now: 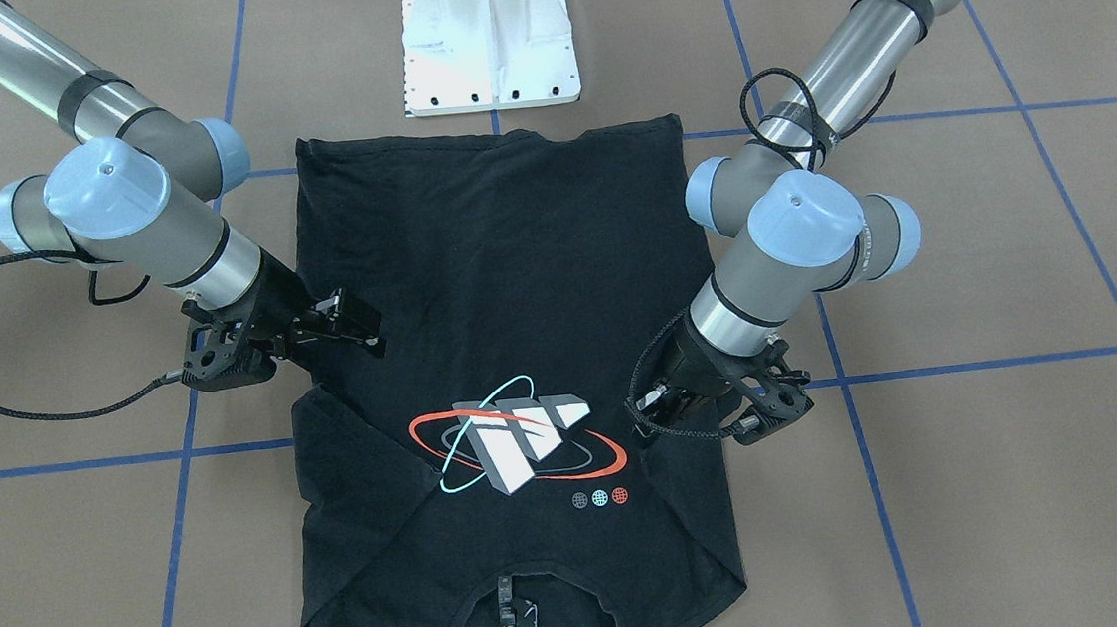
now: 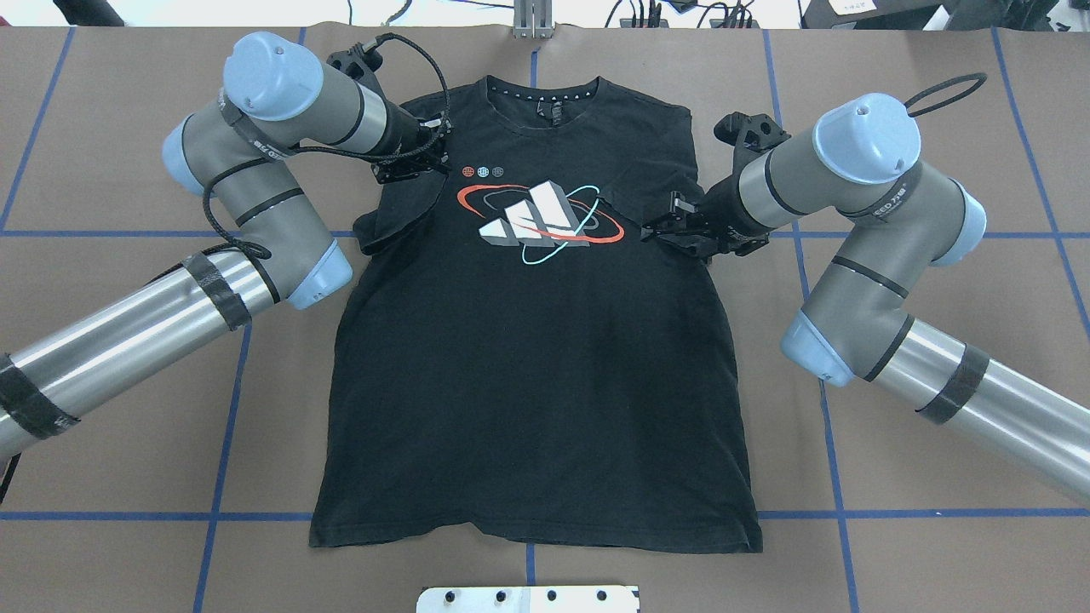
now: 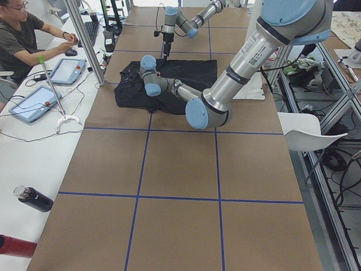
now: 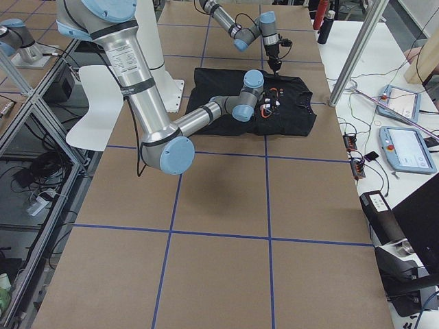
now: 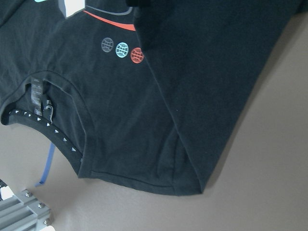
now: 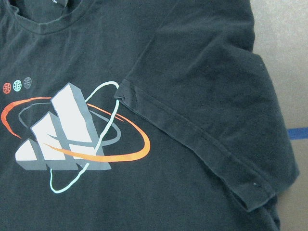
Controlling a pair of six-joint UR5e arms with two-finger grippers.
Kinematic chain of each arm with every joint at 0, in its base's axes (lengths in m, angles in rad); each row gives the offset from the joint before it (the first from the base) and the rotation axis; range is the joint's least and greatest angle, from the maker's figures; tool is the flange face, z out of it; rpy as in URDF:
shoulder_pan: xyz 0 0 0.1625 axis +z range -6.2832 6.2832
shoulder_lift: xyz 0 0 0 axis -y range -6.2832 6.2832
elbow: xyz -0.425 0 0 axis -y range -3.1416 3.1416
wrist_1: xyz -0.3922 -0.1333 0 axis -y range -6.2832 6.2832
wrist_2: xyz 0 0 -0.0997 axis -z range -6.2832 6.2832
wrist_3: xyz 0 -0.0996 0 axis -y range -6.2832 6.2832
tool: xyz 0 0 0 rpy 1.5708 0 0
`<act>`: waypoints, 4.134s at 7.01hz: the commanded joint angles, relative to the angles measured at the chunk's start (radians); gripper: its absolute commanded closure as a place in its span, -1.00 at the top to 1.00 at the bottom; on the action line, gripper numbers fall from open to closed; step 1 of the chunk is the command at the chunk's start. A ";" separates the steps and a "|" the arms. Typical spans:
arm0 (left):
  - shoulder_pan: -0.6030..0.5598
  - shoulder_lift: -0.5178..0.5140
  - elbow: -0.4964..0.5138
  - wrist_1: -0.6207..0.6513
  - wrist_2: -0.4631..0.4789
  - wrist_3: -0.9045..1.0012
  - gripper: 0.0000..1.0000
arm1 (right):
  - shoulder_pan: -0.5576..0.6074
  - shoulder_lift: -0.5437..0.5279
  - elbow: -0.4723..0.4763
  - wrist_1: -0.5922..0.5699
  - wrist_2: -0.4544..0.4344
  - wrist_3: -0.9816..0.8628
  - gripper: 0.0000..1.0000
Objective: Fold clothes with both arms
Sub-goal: 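Move the right gripper down to the hem corner nearest the robot, then grasp the hem corner with the right gripper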
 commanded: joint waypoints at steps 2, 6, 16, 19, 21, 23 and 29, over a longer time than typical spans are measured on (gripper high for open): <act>0.005 0.008 -0.061 0.003 -0.002 -0.002 0.79 | -0.002 -0.002 0.050 -0.009 -0.031 0.125 1.00; 0.004 0.134 -0.249 0.006 -0.011 0.001 0.80 | -0.198 -0.309 0.367 -0.015 -0.171 0.437 0.98; 0.004 0.157 -0.249 0.004 -0.010 0.001 0.86 | -0.677 -0.571 0.588 -0.186 -0.601 0.710 0.16; 0.004 0.157 -0.246 -0.002 -0.010 0.001 0.87 | -0.694 -0.575 0.588 -0.187 -0.601 0.710 0.20; 0.004 0.157 -0.246 -0.003 -0.010 0.001 0.87 | -0.698 -0.578 0.587 -0.187 -0.600 0.710 0.19; 0.004 0.157 -0.246 -0.003 -0.010 0.001 0.87 | -0.706 -0.578 0.585 -0.187 -0.600 0.712 0.17; 0.005 0.157 -0.243 -0.006 -0.010 0.000 0.88 | -0.726 -0.592 0.595 -0.187 -0.609 0.733 -1.00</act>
